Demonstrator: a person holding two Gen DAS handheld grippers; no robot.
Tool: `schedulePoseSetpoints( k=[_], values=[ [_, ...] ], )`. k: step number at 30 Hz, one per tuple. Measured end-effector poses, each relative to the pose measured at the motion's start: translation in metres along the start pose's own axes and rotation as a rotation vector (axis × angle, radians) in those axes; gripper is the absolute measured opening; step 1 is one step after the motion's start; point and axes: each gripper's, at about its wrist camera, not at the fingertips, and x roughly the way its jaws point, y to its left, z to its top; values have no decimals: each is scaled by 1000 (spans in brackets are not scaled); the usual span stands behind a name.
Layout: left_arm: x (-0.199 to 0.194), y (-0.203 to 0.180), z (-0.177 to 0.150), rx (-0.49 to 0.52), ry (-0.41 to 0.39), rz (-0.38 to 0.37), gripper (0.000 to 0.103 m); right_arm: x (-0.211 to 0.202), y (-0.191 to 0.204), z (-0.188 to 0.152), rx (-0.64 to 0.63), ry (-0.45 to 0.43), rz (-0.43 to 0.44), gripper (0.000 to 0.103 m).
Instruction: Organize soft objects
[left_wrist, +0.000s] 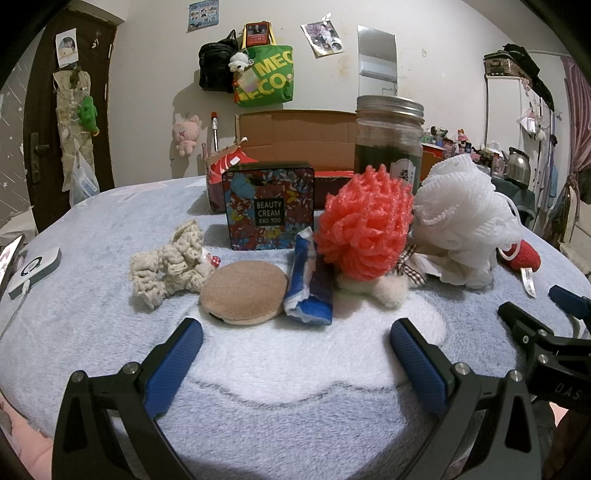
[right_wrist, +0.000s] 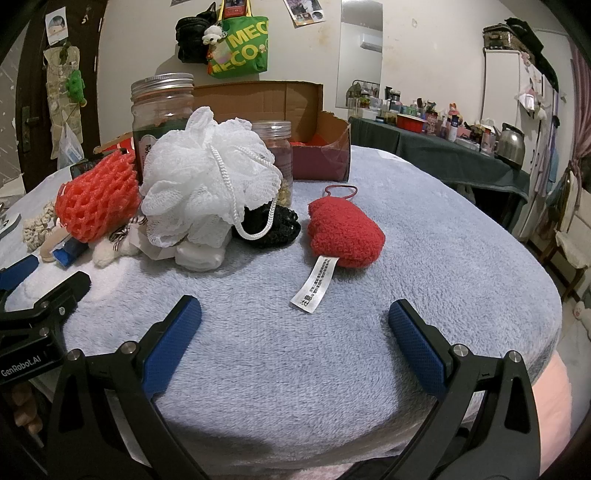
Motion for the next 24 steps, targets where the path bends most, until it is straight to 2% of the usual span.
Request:
schedulePoseSetpoints(
  k=[7, 13, 18, 24],
  values=[
    [-4, 4, 9, 19, -4, -17, 103, 0, 0, 6, -7, 12, 2, 103],
    [-19, 6, 24, 39, -42, -65, 103, -13, -2, 16, 2, -31, 25, 103],
    [-22, 5, 42, 58, -43, -121, 103, -28, -9, 34, 4, -88, 63, 103],
    [-13, 5, 65, 74, -26, -179, 103, -30, -14, 66, -3, -111, 137, 103]
  ],
)
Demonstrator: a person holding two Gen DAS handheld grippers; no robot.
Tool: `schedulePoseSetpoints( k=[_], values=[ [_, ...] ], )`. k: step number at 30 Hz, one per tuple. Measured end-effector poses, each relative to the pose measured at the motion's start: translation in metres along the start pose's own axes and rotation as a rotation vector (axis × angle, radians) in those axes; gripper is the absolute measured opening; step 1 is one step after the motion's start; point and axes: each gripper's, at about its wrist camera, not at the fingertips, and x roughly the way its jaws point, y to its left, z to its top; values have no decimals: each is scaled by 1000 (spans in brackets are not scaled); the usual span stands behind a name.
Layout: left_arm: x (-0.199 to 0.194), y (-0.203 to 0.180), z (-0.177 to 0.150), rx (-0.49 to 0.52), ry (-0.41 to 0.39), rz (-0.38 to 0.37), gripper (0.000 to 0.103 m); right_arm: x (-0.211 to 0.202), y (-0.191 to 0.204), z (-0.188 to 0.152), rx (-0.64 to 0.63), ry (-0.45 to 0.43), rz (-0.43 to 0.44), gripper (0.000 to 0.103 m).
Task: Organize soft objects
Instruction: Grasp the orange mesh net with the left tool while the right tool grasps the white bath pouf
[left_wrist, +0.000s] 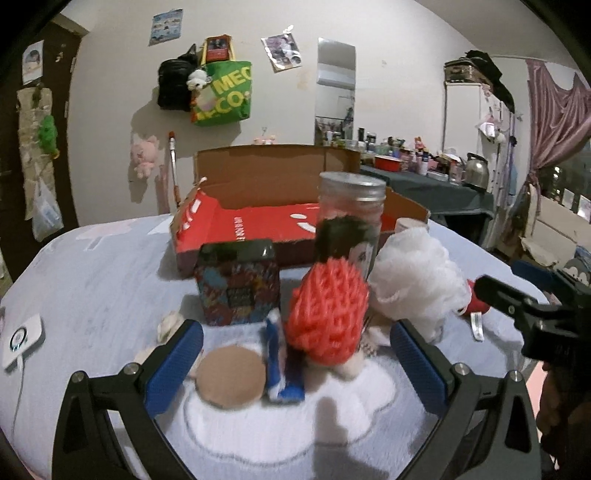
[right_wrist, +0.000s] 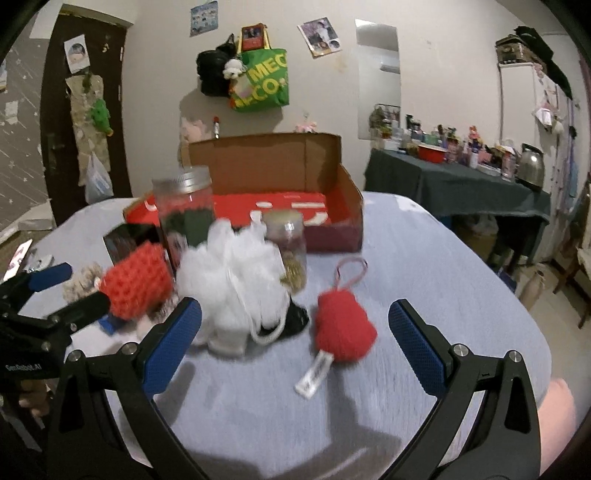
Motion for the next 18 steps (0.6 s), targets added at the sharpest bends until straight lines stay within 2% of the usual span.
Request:
schedulePoseSetpoints(
  k=[5, 8, 14, 15, 18],
  values=[
    [11, -1, 11, 26, 26, -26, 103, 19, -3, 22, -30, 22, 89, 103],
    [19, -2, 16, 51, 44, -49, 103, 38, -7, 30, -35, 71, 177, 103],
    [39, -5, 16, 84, 115, -83, 85, 74, -16, 34, 3, 189, 351, 103],
    [41, -5, 15, 87, 125, -87, 78, 79, -16, 34, 9, 206, 382, 102],
    [44, -7, 10, 100, 149, -125, 69, 87, -15, 33, 16, 252, 447, 96]
  ],
)
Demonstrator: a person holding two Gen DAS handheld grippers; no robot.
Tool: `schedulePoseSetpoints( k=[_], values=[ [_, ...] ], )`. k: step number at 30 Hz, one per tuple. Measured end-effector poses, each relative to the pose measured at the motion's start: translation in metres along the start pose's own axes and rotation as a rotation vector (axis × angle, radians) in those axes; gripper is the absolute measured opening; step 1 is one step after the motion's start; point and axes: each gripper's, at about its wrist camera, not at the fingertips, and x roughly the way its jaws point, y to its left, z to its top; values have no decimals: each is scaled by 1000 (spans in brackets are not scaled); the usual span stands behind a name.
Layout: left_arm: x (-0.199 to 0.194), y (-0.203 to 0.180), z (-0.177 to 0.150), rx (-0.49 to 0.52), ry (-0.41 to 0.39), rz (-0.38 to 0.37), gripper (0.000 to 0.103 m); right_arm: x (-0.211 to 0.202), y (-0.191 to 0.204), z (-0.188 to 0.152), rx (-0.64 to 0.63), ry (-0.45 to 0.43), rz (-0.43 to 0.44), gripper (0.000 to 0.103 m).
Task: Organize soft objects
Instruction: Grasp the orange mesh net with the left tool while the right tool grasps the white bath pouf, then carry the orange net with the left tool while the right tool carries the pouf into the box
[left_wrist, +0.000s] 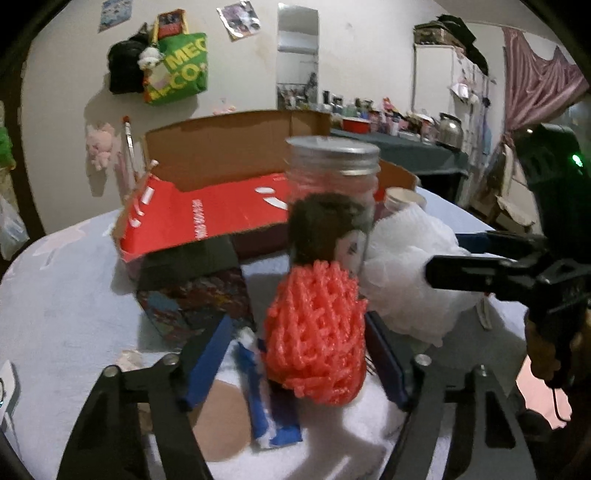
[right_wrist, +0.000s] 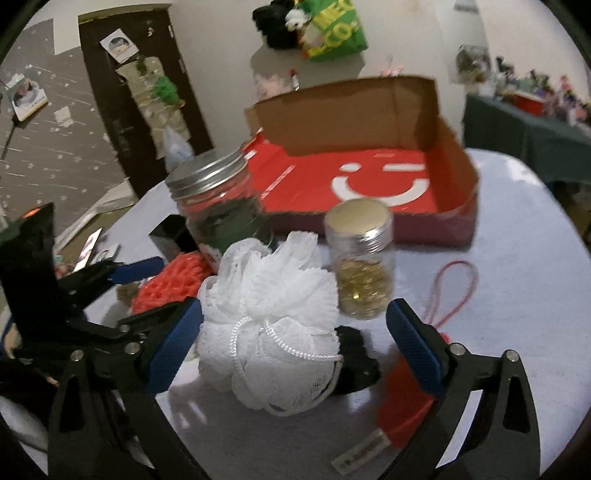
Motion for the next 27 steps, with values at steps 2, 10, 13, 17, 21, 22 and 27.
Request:
schedulePoseSetpoints(
  k=[2, 10, 13, 17, 21, 22, 27],
  values=[
    [0, -3, -3, 10, 6, -32, 57, 5, 0, -1, 14, 35, 52, 80],
    [-10, -7, -2, 26, -11, -31, 44, -8, 22, -10, -6, -4, 22, 35],
    [-18, -4, -1, 15, -27, -18, 43, -21, 36, -14, -43, -52, -69, 31],
    [-28, 5, 1, -11, -30, -30, 43, -34, 47, -20, -59, -100, -131, 27],
    [-36, 8, 4, -8, -45, -23, 43, -45, 50, -21, -55, -142, -154, 23],
    [-39, 9, 5, -8, -52, -19, 43, -48, 50, -20, -53, -156, -162, 20],
    [-46, 15, 9, -16, -69, -18, 43, -50, 51, -17, -59, -160, -186, 18]
  ],
)
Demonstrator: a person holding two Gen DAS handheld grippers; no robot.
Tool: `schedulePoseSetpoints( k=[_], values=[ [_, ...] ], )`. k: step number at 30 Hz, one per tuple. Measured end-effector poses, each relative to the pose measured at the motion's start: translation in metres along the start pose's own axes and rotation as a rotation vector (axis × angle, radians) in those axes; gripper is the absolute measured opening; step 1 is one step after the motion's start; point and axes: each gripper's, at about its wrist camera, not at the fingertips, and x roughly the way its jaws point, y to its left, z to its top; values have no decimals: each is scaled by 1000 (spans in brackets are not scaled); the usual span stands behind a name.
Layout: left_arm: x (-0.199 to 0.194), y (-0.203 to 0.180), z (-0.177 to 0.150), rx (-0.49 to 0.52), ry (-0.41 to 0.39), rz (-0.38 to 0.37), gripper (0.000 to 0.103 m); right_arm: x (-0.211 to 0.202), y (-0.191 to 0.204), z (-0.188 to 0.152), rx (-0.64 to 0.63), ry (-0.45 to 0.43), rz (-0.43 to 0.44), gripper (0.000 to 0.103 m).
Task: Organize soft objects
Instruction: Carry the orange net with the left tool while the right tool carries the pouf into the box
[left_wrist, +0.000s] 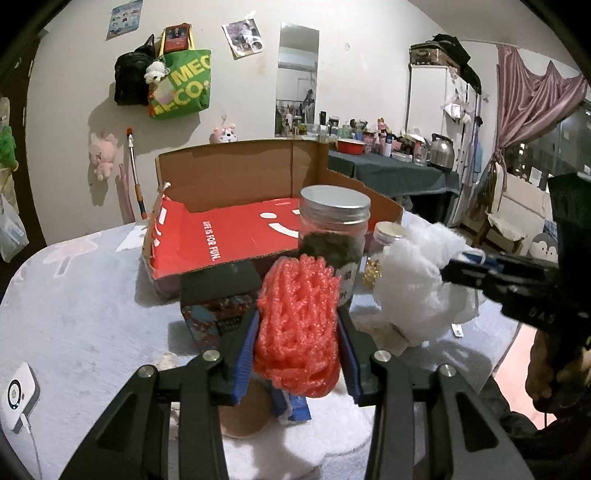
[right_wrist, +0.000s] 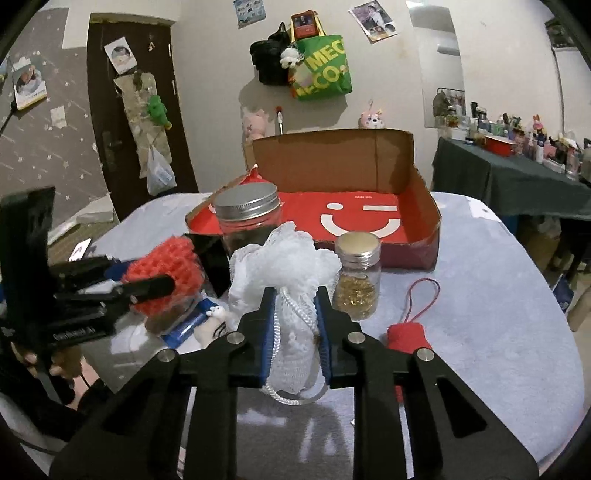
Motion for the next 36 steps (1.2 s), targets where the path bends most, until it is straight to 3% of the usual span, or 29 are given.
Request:
schedulePoseSetpoints(
  k=[12, 24, 30, 36],
  values=[
    [-19, 8, 21, 37, -40, 35, 42, -19, -4, 22, -6, -67, -24, 17],
    [-1, 37, 93, 92, -28, 9, 42, -20, -13, 92, -87, -121, -19, 17],
    [43, 53, 134, 106, 39, -32, 43, 14, -22, 137, -147, -101, -13, 17],
    [106, 68, 168, 99, 131, -32, 43, 92, -41, 182, -176, 5, -35, 17]
  ],
)
